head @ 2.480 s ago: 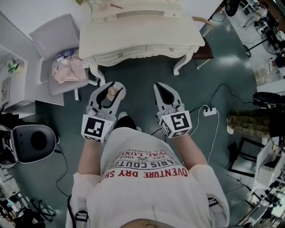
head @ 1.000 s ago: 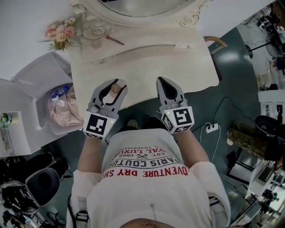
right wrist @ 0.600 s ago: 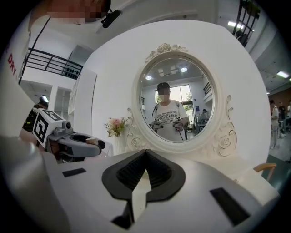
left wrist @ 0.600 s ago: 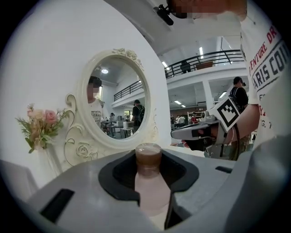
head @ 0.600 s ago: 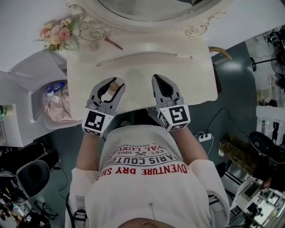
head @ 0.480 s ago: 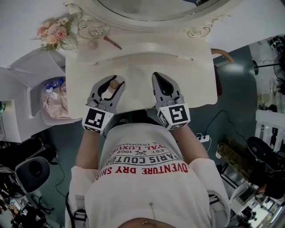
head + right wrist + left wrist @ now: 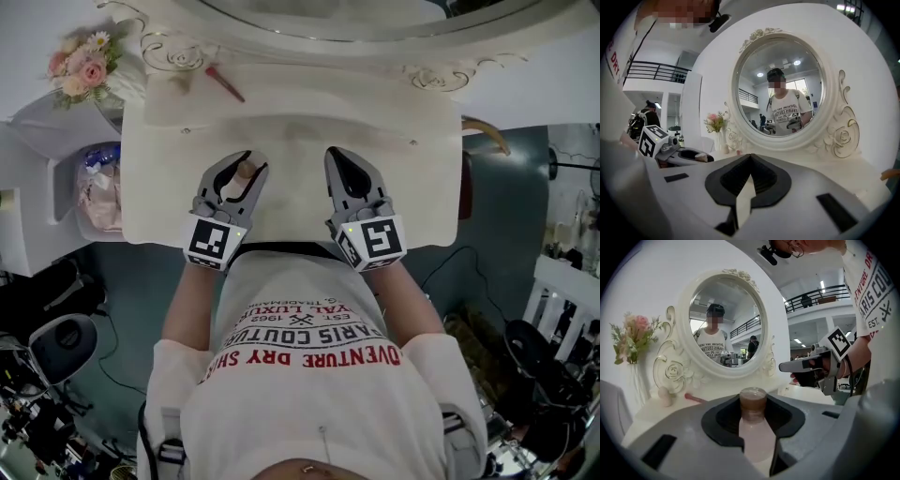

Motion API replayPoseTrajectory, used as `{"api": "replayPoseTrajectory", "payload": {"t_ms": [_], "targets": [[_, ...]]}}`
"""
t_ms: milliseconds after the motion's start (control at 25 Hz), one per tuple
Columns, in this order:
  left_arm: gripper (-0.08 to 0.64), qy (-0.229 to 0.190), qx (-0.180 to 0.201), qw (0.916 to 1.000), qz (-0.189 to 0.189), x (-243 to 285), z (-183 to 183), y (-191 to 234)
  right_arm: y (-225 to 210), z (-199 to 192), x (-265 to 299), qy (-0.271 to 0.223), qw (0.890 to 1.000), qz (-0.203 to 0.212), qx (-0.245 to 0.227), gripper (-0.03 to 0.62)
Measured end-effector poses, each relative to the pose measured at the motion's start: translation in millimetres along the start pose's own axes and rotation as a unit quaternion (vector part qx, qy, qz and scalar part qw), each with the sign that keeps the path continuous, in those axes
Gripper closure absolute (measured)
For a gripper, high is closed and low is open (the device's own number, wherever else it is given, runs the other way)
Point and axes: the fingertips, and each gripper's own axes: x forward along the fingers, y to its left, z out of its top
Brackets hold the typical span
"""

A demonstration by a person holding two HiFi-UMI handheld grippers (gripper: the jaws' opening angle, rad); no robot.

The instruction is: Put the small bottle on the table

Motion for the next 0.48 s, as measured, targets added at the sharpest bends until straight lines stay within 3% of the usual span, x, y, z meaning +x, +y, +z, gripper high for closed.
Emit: {"api": "replayPoseTrajectory", "payload": {"t_ms": [480], "targets": [[0.422, 0.041, -0.012, 0.9989, -0.018, 62, -60, -4, -37, -44, 27, 0.043, 0.999, 0.008, 0.004, 0.594]]}}
